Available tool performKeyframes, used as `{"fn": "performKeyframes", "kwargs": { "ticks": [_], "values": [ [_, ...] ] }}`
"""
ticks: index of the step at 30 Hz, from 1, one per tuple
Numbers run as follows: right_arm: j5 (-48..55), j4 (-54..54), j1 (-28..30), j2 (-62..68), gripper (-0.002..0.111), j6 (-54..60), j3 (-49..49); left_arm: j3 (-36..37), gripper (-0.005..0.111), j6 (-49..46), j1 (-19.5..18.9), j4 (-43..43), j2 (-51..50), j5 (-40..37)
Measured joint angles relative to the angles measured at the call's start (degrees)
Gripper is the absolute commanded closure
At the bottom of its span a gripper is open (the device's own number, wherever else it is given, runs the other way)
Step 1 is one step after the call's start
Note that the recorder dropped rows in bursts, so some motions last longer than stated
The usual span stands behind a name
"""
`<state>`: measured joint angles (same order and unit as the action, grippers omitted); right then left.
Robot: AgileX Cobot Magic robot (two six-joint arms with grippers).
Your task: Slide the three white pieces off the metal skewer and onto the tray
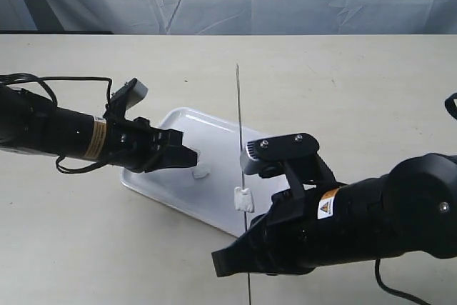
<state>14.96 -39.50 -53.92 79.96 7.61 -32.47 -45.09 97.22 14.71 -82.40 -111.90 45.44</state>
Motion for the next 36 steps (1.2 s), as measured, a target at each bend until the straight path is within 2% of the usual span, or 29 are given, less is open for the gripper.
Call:
{"fn": "performKeyframes", "kwargs": {
  "ticks": [7, 13, 18, 21, 24, 27, 31, 36],
  "values": [
    [-4.90, 1.54, 0.00, 0.00, 0.109, 0.00, 0.00, -1.26, 0.065, -0.24, 0.00, 0.10, -3.45, 0.55],
    [-7.04, 3.17, 0.00, 0.00, 0.109, 0.00, -0.64, -1.66, 0.048, -1.50, 0.00, 1.55, -3.88, 3.87],
    [-6.81, 3.75, 2.08, -0.14, 0.109, 0.00, -1.76, -3.01, 0.047, -4.71, -0.77, 3.35, -4.00, 19.84],
    [-2.11, 5.01, 5.62, -2.70, 0.109, 0.00, -4.06, -3.63, 0.048, -7.16, -2.16, 1.38, -1.76, 22.99],
    [2.49, 7.13, 8.57, -6.65, 0.109, 0.00, -6.37, -3.75, 0.048, -8.41, -2.71, 1.02, 1.12, 23.58],
    [6.48, 8.47, 11.85, -9.01, 0.109, 0.00, -7.11, -3.75, 0.048, -8.76, -1.57, 0.26, 5.83, 23.68],
    [9.25, 8.84, 12.44, -9.09, 0.109, 2.14, -7.11, -3.75, 0.048, -9.01, 1.10, -2.59, 13.28, 23.94],
    [9.75, 8.71, 12.44, -9.09, 0.109, 2.69, -7.11, -3.82, 0.048, -9.11, 1.40, -3.63, 17.82, 24.08]
  ]
}}
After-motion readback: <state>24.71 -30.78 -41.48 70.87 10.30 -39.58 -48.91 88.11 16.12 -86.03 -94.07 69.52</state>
